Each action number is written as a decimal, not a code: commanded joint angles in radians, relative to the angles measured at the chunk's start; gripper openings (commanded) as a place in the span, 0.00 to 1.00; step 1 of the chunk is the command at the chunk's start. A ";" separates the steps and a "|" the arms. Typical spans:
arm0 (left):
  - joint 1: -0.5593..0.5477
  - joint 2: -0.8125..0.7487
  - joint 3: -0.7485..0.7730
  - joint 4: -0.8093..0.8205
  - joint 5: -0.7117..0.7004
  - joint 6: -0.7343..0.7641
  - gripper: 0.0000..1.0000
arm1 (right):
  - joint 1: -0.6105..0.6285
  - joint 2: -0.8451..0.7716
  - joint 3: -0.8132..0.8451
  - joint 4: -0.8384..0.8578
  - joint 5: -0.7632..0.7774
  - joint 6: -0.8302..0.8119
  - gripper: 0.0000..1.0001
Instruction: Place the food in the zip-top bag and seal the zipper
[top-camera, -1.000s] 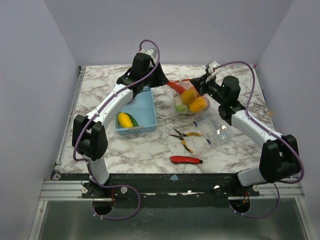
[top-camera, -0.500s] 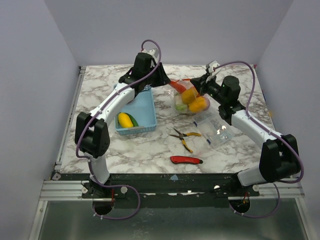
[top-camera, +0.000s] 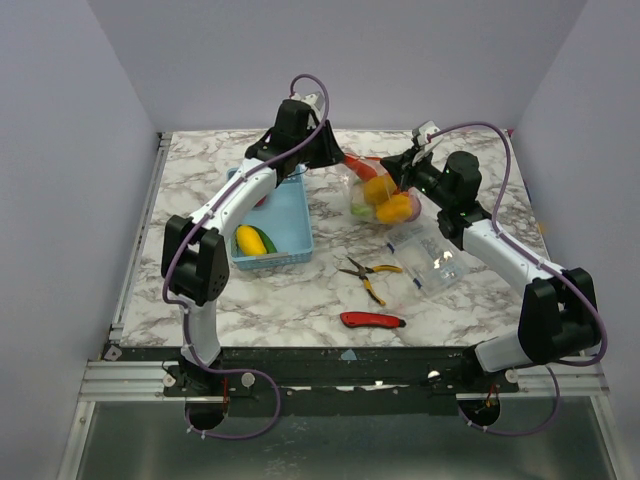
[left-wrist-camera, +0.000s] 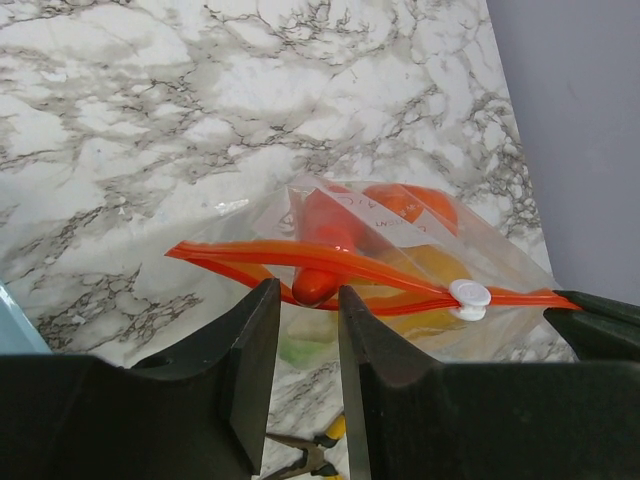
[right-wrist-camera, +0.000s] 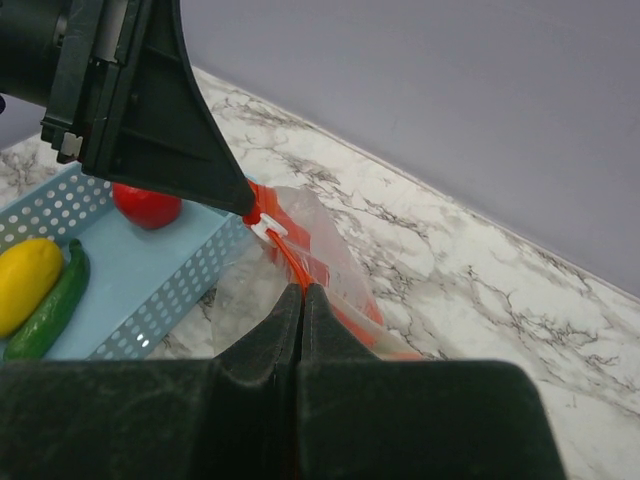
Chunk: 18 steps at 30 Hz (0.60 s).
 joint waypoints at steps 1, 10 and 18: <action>-0.010 0.043 0.077 -0.029 0.009 0.052 0.31 | 0.002 0.009 0.012 0.070 -0.038 0.009 0.00; -0.011 0.027 0.042 0.063 0.028 0.081 0.28 | 0.002 0.018 0.025 0.061 -0.047 0.005 0.00; -0.011 0.074 0.101 -0.025 0.061 0.091 0.24 | 0.002 0.021 0.027 0.061 -0.047 0.001 0.00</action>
